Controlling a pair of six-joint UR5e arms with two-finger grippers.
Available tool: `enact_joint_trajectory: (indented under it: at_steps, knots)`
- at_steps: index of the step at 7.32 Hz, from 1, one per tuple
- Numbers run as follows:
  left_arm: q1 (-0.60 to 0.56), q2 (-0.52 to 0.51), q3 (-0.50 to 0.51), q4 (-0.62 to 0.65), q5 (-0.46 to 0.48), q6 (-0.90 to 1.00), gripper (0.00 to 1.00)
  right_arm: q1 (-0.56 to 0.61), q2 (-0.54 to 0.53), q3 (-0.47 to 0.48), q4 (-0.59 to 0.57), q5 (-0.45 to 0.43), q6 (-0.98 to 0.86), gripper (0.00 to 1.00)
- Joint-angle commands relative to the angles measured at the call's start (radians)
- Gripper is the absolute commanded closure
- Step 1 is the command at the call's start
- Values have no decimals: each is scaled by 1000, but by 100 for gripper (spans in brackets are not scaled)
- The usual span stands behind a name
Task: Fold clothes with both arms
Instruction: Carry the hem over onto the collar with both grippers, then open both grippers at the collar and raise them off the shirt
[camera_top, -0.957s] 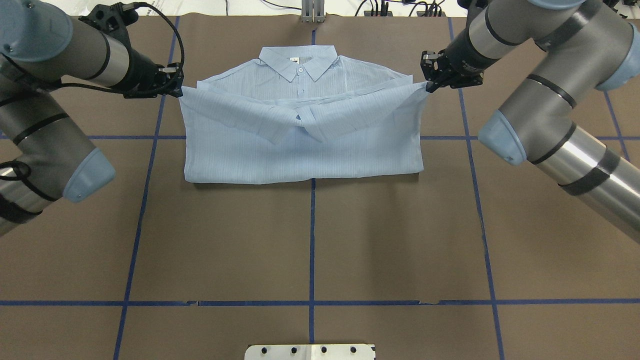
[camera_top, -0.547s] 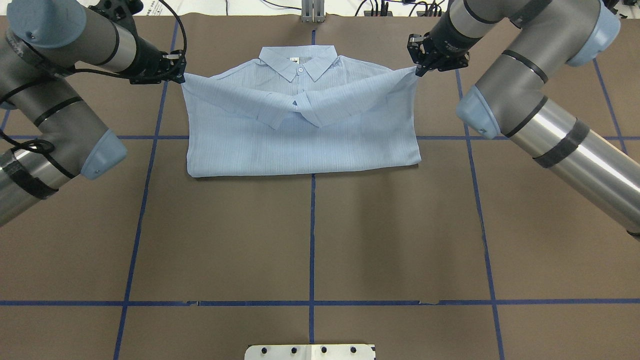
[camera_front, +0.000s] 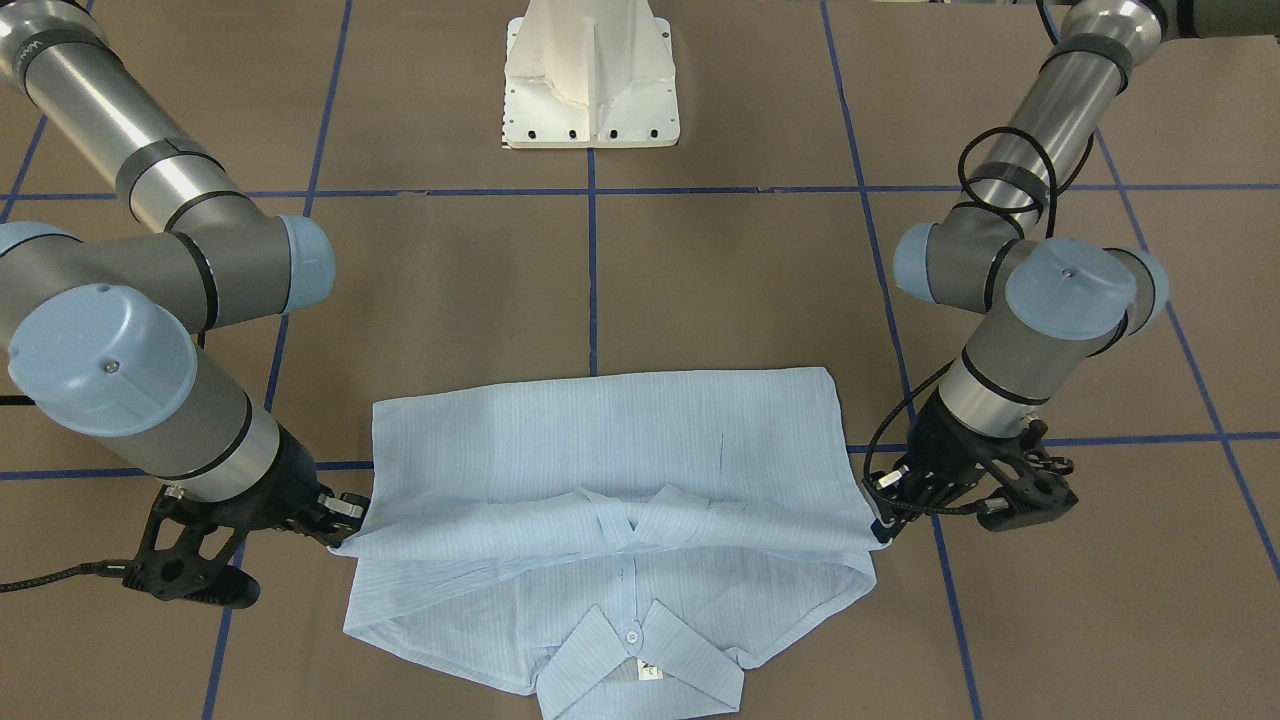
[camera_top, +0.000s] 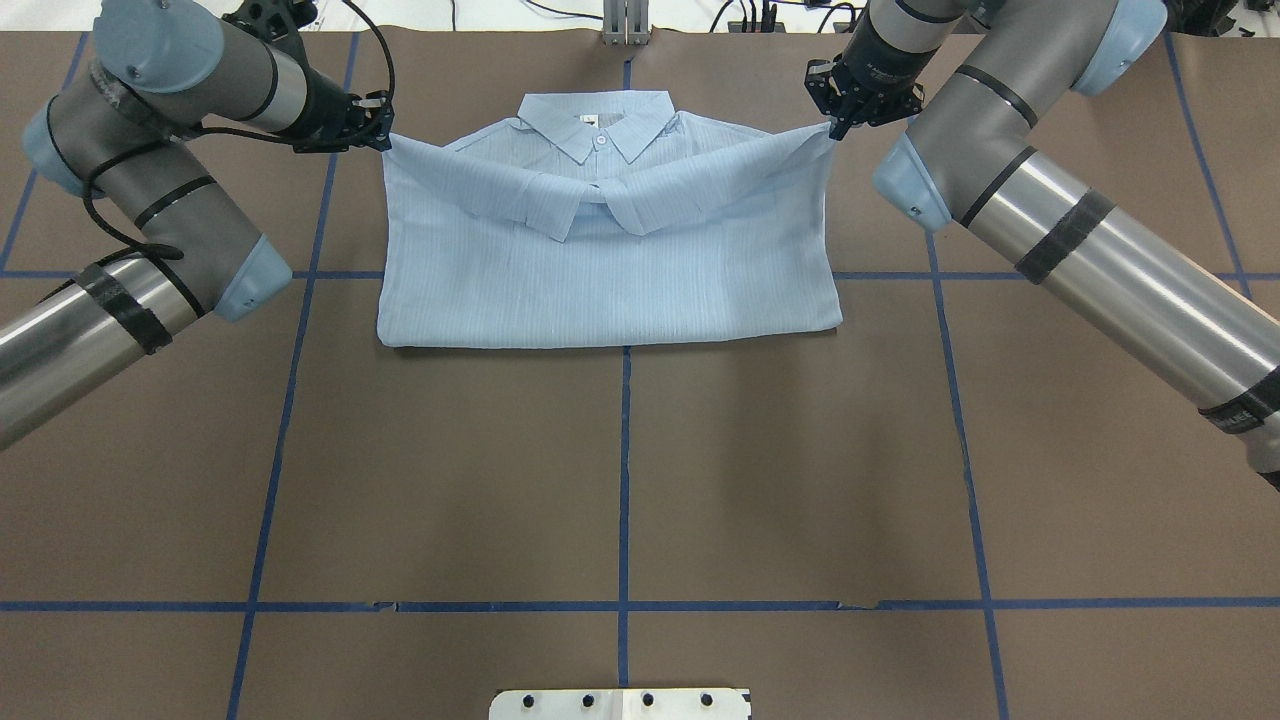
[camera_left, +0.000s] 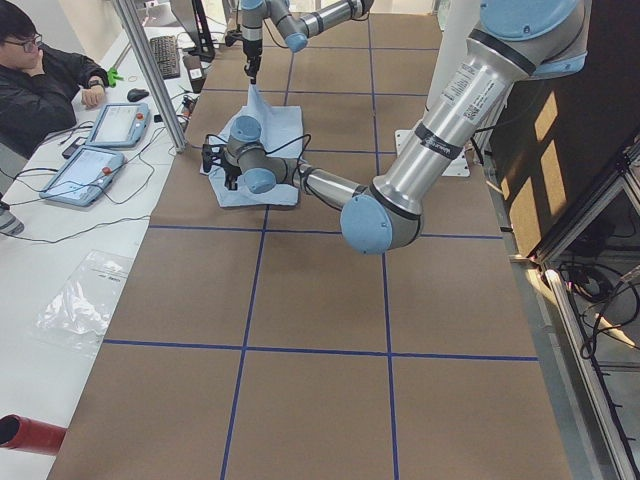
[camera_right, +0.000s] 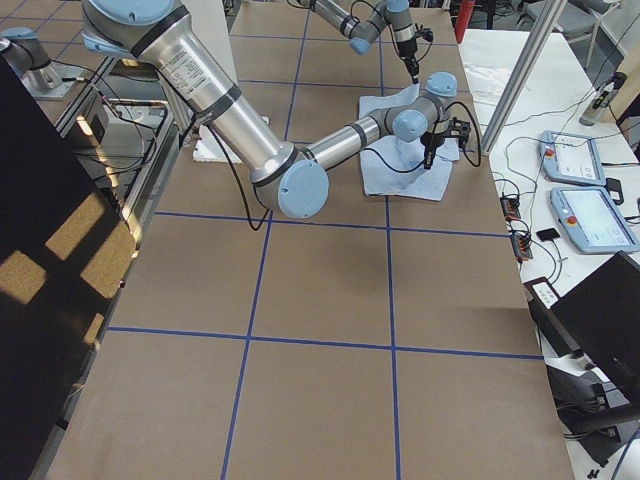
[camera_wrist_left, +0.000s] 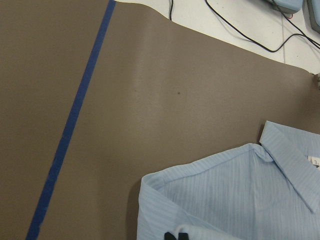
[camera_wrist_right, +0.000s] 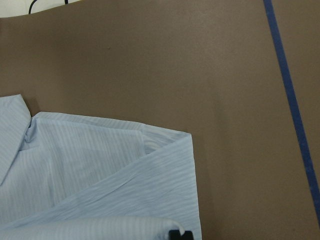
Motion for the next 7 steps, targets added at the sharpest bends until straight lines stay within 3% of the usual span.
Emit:
enact_joint_trajectory:
  at_steps: [1, 6, 7]
  knots:
    - [0, -16, 36, -7, 6, 1, 100, 3, 1, -20, 1, -1, -17, 100]
    - [0, -16, 49, -41, 1, -3, 100, -3, 22, -20, 7, -2, -15, 100]
    - [-1, -16, 49, -47, 1, -6, 56, -6, 8, -27, 74, -8, -4, 59]
